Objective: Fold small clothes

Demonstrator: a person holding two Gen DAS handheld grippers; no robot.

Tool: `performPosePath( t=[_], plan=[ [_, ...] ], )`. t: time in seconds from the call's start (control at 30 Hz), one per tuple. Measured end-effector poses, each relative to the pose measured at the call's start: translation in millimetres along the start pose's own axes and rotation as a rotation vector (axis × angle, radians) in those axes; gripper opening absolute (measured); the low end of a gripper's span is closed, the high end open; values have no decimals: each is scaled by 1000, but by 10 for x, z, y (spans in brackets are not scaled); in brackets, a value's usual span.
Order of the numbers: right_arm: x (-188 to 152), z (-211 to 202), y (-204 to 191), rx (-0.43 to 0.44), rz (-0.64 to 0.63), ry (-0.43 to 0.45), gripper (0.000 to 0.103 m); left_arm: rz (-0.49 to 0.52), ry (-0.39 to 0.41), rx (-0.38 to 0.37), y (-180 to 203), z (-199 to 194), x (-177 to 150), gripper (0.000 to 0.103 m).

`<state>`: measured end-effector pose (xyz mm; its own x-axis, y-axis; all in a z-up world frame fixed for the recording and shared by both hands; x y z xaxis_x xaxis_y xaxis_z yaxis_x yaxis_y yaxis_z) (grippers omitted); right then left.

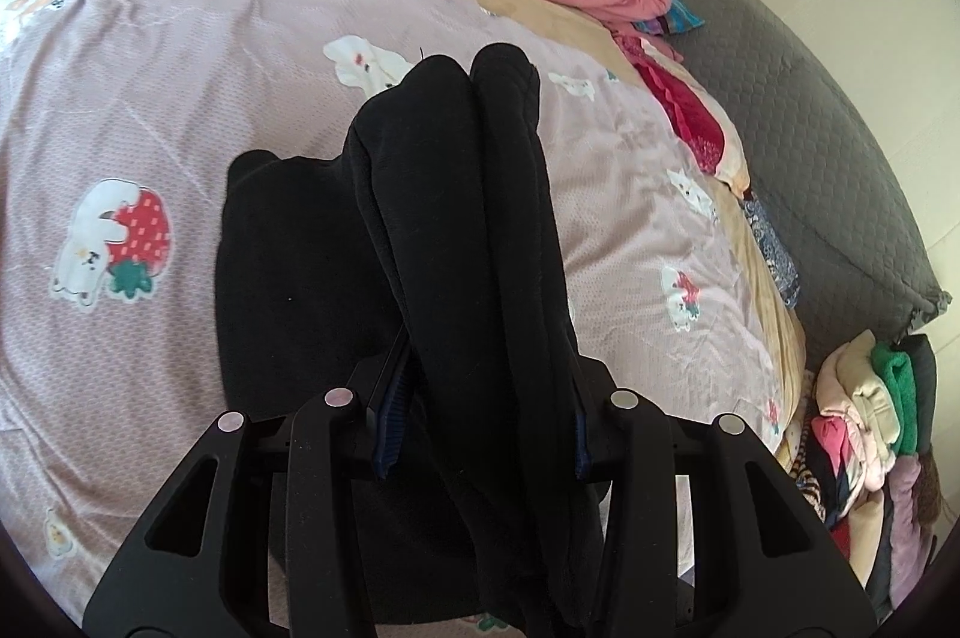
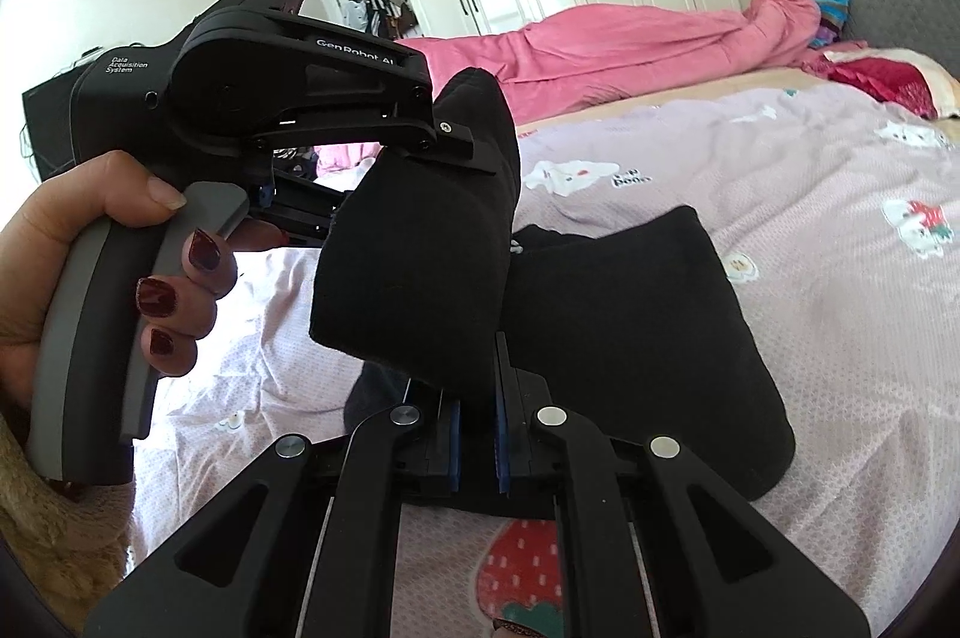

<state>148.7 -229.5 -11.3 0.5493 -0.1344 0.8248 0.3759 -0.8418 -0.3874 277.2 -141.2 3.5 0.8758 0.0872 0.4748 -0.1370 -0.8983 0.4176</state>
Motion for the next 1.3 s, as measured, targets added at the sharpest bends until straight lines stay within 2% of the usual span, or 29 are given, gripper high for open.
performPosePath(
  t=[0.6, 0.7, 0.77, 0.83, 0.97, 1.07, 1.1, 1.13, 1.17, 1.3],
  plan=[
    [-144, 13, 327, -51, 57, -54, 7, 30, -70, -17, 170, 442, -99, 34],
    [-199, 16, 403, -65, 85, -66, 7, 40, -85, -33, 231, 514, -127, 46],
    [-228, 17, 459, -70, 112, -74, 7, 38, -97, -65, 264, 543, -147, 63],
    [-258, 8, 535, -82, 141, -82, 9, 42, -88, -93, 275, 513, -160, 66],
    [-304, -15, 656, -61, 209, -100, 13, 18, -46, -119, 152, 357, -147, 66],
    [-273, -32, 709, -16, 274, -116, 25, -2, 7, -67, -100, 200, -140, 66],
    [-256, -31, 722, 8, 296, -120, 45, -9, 16, -48, -165, 161, -142, 66],
    [-229, -40, 724, 41, 325, -120, 55, -15, 21, -32, -239, 135, -155, 66],
    [-200, -50, 733, 57, 342, -111, 55, -19, 26, -14, -310, 114, -175, 66],
    [-40, 38, 798, 105, 383, -129, 73, -27, 25, 65, -564, 86, -315, 67]
  ],
)
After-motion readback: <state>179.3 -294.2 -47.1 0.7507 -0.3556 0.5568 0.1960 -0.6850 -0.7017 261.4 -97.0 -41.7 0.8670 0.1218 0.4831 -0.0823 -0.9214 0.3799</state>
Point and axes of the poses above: each gripper's, at about its wrist camera, not at the fingertips, and z roughly the way its jaws point, y to its right, x to its top, the point moved 5 cm from there along z, roughly the way its jaws point, and after that the axes turned 6 degrees about x, right-handed, at the moved point
